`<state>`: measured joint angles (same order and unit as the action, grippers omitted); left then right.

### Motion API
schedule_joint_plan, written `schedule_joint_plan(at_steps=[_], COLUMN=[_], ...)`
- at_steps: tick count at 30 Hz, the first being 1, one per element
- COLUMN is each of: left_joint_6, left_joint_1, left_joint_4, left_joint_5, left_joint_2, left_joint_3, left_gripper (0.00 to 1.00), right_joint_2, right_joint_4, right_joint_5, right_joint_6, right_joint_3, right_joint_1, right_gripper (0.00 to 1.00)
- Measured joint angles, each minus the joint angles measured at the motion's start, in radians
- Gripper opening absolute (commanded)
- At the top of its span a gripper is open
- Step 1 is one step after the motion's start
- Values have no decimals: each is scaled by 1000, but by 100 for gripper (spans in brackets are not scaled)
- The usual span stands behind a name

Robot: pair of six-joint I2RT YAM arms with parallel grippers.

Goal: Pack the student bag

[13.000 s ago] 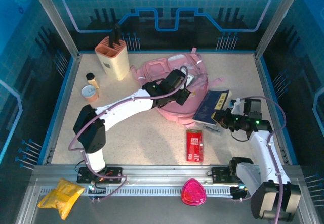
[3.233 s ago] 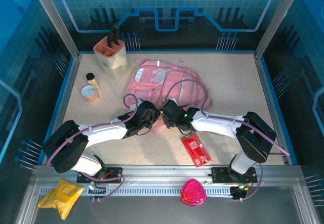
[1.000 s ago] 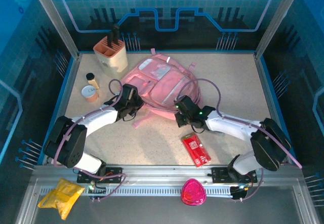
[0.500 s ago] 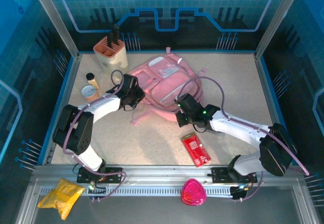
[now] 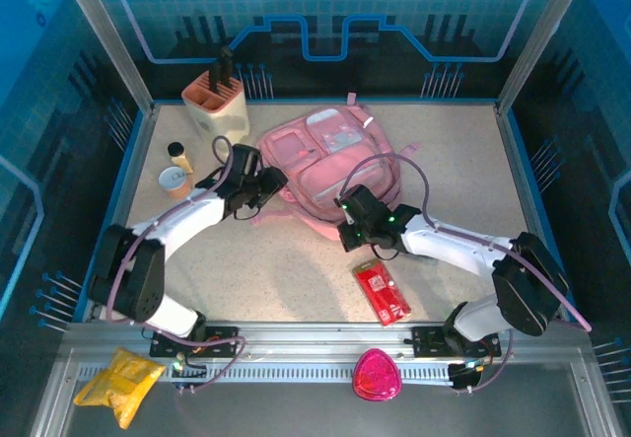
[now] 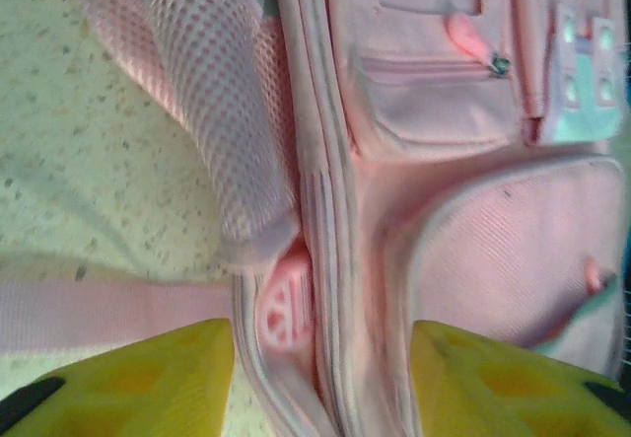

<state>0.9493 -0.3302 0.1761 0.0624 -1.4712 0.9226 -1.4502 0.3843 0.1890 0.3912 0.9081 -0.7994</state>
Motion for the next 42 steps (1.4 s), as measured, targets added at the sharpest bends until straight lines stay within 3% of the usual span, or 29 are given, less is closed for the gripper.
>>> schedule_joint_plan(at_steps=[6, 12, 16, 23, 32, 40, 42], left_joint_6=[54, 100, 180, 333, 482, 512, 511], left_joint_1=[-13, -37, -126, -292, -339, -351, -355], left_joint_4=[-22, -2, -24, -137, -285, -298, -269], left_joint_5=[8, -27, -64, -140, -206, -248, -259], left_joint_2=[217, 336, 401, 343, 192, 133, 133], left_joint_3=[-140, -211, -307, -355, -364, -346, -329], left_gripper=[70, 76, 76, 72, 52, 7, 0], right_joint_2=[-77, -171, -184, -182, -146, -139, -135], right_joint_4=[-9, -38, -49, -58, -77, -79, -79], right_joint_5=[-36, -64, -71, -70, -69, -66, -62], right_joint_6=[1, 5, 9, 16, 27, 26, 22], right_joint_3=[105, 193, 200, 190, 138, 132, 130], right_joint_1=[-63, -119, -138, -138, -138, -138, -138], right_gripper=[0, 0, 0, 0, 0, 0, 0])
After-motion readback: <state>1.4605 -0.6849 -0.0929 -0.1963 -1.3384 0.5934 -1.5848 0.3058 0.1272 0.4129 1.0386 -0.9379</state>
